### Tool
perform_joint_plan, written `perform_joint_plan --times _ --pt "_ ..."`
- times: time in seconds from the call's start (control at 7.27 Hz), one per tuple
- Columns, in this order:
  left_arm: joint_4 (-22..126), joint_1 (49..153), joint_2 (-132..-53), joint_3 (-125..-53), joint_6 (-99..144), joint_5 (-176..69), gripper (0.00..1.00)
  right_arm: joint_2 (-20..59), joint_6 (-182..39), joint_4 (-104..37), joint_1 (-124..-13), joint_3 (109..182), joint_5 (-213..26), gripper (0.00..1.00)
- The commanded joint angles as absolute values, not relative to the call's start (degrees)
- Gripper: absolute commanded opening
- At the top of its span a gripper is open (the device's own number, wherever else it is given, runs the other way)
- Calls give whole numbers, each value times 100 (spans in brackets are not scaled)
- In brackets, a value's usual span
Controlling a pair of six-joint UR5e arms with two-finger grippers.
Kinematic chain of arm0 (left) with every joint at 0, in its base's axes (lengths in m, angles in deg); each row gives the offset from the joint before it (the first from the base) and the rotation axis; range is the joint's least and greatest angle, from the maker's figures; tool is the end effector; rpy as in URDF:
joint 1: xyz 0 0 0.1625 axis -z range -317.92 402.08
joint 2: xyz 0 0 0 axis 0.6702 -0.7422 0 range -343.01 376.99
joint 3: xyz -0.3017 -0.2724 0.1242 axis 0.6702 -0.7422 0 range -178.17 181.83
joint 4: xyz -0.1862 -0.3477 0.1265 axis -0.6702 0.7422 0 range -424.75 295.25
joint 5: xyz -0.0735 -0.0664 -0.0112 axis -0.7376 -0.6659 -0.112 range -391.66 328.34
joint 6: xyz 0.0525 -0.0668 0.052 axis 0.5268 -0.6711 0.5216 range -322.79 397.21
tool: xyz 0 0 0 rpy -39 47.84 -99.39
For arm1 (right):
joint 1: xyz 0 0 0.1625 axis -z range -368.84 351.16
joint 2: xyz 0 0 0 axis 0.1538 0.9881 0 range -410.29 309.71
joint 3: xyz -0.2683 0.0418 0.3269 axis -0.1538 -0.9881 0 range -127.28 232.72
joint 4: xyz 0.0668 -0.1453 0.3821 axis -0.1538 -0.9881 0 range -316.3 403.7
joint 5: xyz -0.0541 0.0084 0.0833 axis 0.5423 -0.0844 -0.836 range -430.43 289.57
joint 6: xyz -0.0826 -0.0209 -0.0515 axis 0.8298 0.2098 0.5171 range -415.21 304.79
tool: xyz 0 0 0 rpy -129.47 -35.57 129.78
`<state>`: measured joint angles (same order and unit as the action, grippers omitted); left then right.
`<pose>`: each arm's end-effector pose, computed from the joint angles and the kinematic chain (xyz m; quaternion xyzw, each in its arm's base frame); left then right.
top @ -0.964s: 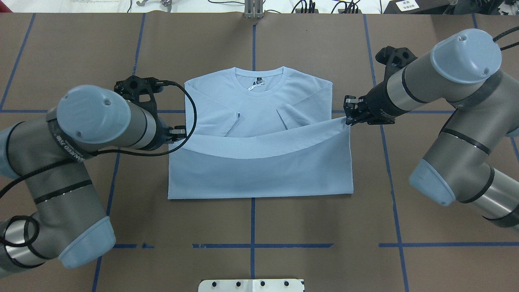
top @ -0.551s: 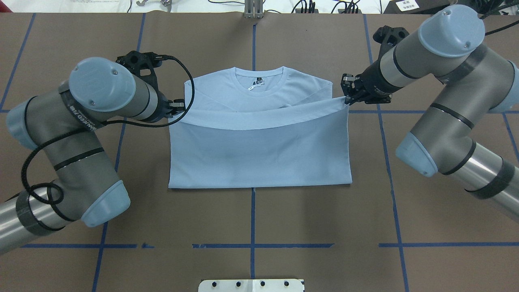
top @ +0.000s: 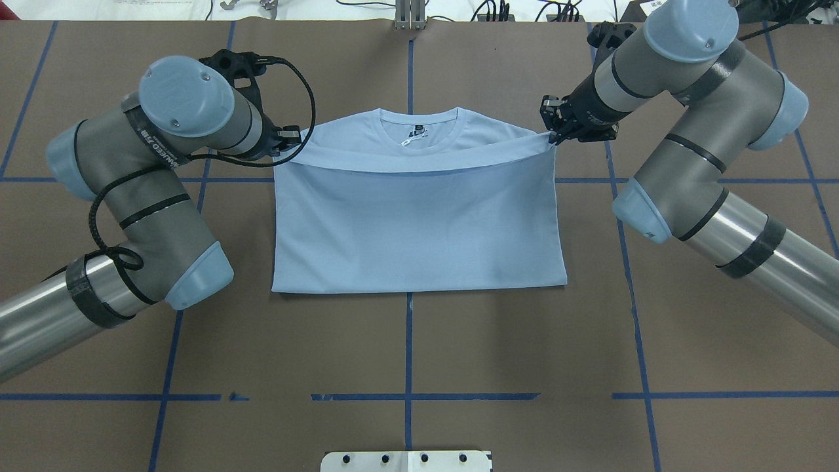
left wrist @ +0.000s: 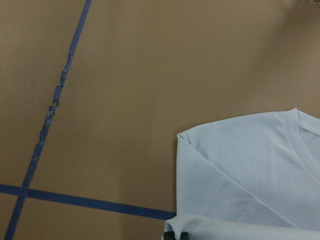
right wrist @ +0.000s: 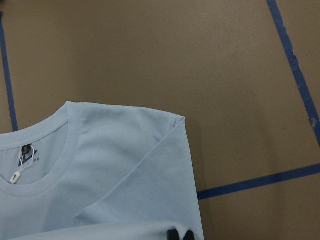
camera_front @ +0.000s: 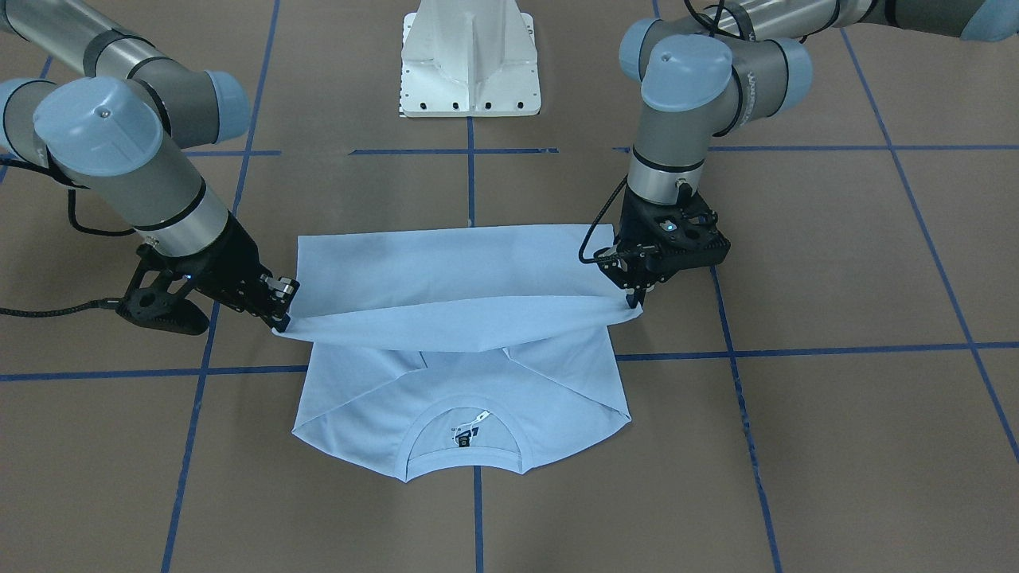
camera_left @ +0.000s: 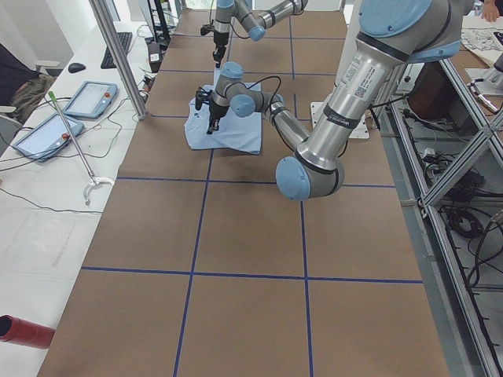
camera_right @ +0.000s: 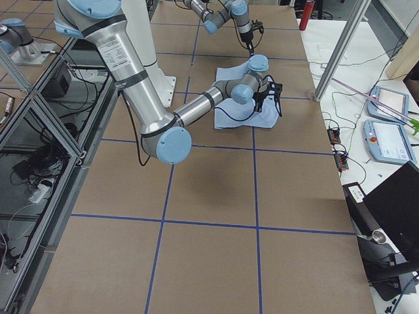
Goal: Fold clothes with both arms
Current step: 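Lift the hem with both grippers and fold it toward the collar, then hold the folded hem at the collar with both grippers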
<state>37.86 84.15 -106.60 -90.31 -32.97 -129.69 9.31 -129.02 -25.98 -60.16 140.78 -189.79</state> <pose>0.4348 -0.5533 0.2787 0.1552 0.3831 -0.1474 0.8986 -0.3659 -0.5920 0.3244 0.0300 -0.4603 0.1661 0.8716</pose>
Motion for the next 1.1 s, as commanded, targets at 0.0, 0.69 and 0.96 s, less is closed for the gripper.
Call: perform_joint_plan --times 0.0,0.69,0.96 --pt "4370 8462 -10702 -8493 -3275 -12966 0 904 -12895 -2371 -6105 13824 -18979 0" --pt "4380 8497 -11062 -7983 -3266 -12913 0 158 -12869 -2362 -6140 12929 -18961 0" --pt "4476 8497 -11168 -7807 -3275 -12913 0 148 -12868 -2223 -6149 12806 -18900 0"
